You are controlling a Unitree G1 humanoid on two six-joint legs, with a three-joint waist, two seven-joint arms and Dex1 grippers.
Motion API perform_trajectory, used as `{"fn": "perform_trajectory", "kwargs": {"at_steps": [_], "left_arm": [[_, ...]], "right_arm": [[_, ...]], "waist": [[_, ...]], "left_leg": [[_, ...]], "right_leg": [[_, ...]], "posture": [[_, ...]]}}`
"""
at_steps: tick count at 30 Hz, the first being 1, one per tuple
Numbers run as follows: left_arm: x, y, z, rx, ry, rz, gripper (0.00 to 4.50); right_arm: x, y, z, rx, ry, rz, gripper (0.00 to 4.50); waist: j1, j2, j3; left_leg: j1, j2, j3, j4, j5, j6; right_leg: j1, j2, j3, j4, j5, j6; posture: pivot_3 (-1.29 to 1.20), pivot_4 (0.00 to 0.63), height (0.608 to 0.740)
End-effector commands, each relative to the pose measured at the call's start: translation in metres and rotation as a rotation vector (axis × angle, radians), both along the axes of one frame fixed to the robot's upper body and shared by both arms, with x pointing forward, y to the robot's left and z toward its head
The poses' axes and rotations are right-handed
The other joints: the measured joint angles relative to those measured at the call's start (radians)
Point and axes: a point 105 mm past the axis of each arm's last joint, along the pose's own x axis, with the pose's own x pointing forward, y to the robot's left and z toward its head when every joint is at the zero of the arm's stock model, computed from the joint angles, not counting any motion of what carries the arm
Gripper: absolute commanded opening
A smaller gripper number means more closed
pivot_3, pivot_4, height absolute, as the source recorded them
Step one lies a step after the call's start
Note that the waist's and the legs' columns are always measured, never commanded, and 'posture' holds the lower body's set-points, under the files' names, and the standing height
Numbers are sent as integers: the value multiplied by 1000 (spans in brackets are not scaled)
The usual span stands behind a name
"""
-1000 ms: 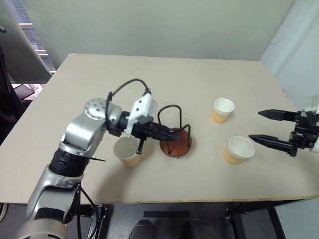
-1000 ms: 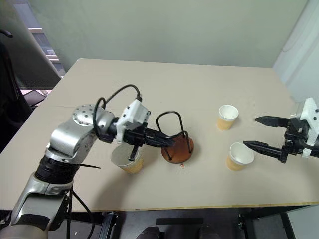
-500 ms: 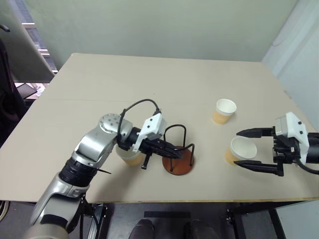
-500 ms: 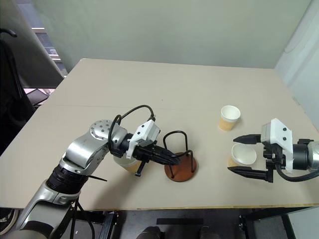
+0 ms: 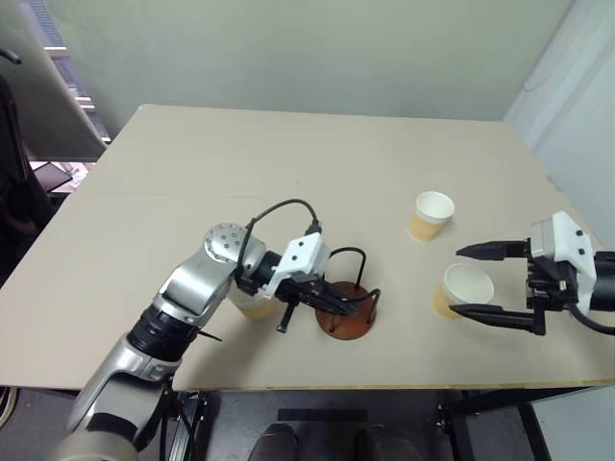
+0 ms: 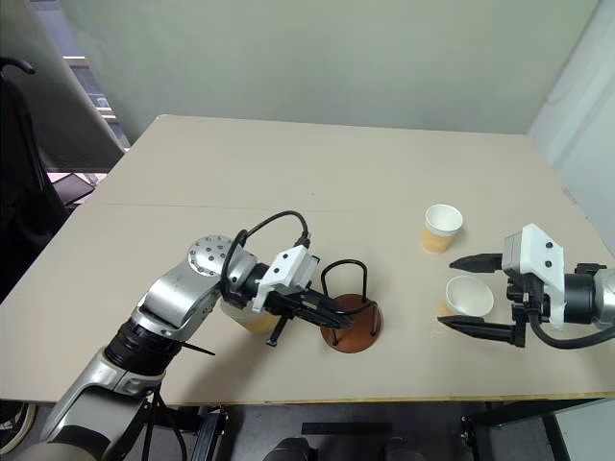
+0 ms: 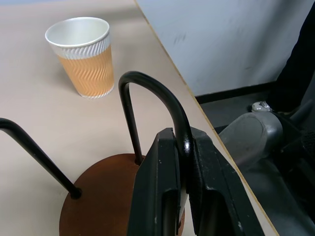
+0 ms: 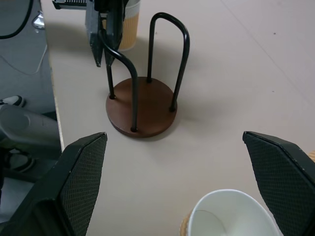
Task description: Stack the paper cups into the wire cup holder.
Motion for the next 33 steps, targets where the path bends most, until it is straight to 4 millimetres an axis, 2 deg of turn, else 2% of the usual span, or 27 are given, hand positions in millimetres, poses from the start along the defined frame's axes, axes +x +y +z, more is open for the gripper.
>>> {"fn": "perform_trajectory", "kwargs": {"at_steps": [1,9,14,18,22,28,33], "left_arm": [[4,4,-2,24,2,2,36],[8,7,-4,41,-40,2,36],[7,7,-3,35,-27,8,1554],[8,8,-1,26,-33,19,3075],[13,6,18,-49,-73,59,4473],[-12,22,47,-90,-5,19,4473],[-21,33,57,-108,-6,86,4473]], "right_arm": [[0,1,6,-6,-40,-4,4500],[1,1,6,-9,-43,-8,4500],[1,0,5,-13,-39,-7,4500],[1,-1,4,-22,-36,-6,4500],[3,-3,-1,-51,-25,-1,4500],[5,0,-9,-73,-8,32,4500],[13,-8,-24,-165,17,27,4500]], "waist": [[0,0,0],[0,0,0],[-1,0,0],[0,0,0],[0,0,0],[-2,0,0],[-2,0,0]], "left_leg": [[0,0,0,0,0,0],[0,0,0,0,0,0],[-1,0,0,0,0,0],[-2,0,0,0,0,1],[-2,0,0,-1,-1,1],[-1,-1,1,-1,-1,1],[-1,0,0,-2,-1,1]], "right_leg": [[0,0,0,0,0,0],[0,0,0,0,0,0],[0,0,0,0,0,0],[0,0,0,-2,0,0],[0,0,0,-3,0,0],[-1,0,0,-2,0,0],[-1,0,0,-2,0,0]], "posture": [[0,150,740],[0,150,740],[0,150,740],[0,150,740],[0,150,740],[0,150,740],[0,150,740]]}}
